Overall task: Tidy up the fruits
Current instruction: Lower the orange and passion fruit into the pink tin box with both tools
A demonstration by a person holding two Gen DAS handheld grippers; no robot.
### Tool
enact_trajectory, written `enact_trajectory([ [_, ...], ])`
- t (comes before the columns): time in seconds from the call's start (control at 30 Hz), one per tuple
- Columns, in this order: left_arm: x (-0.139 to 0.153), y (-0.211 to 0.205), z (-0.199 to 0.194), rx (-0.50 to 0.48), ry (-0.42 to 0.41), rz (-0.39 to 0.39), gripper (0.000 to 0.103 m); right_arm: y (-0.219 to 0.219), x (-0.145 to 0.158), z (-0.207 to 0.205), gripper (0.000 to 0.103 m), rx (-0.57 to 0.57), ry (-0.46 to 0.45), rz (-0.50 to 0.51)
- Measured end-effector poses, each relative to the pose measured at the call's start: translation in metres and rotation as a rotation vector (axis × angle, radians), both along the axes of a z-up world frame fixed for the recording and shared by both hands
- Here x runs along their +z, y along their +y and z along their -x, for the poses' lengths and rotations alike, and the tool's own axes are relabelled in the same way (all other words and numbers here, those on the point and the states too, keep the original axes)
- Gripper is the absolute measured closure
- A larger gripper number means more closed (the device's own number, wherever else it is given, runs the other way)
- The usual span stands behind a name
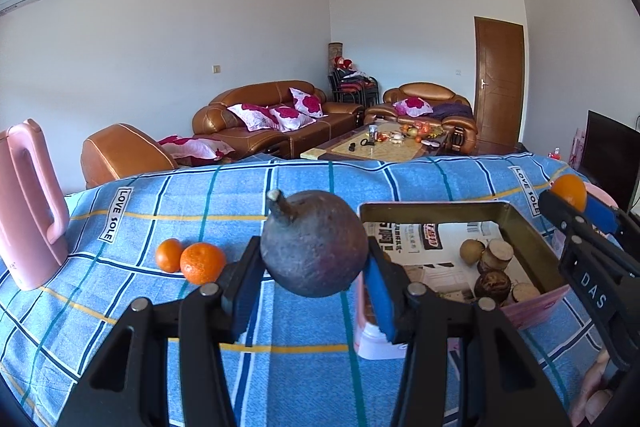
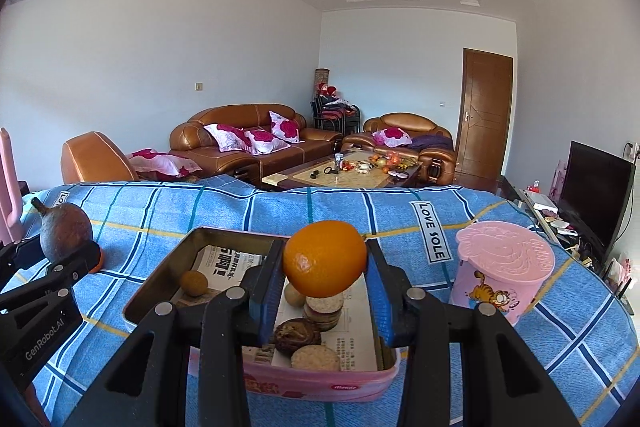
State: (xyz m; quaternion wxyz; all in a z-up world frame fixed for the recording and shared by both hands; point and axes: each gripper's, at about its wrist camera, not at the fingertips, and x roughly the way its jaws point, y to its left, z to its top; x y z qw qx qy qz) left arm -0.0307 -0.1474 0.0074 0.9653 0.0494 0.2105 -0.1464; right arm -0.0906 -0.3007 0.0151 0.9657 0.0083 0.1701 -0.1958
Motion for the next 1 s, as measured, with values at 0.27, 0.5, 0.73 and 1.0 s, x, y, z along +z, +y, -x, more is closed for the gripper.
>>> enact_trajectory([
  [0.27, 0.002, -0.037, -0.001, -0.060, -0.003, 0.003, 0.053, -0.026, 0.001, 0.002, 0.062, -0.046, -0.002, -0.001],
  [0.5, -0.001, -0.063, -0.010, -0.100, 0.005, 0.000, 0.053, -0.041, 0.002, -0.002, 0.062, -0.082, -0.001, 0.005],
  [0.73, -0.006, -0.071, -0.028, -0.119, 0.056, 0.019, 0.053, -0.044, -0.004, -0.019, 0.062, -0.087, 0.056, -0.001],
  [1.0, -0.014, -0.072, -0.037, -0.147, 0.139, 0.023, 0.052, -0.041, -0.010, -0.041, 0.062, -0.045, 0.107, -0.002],
])
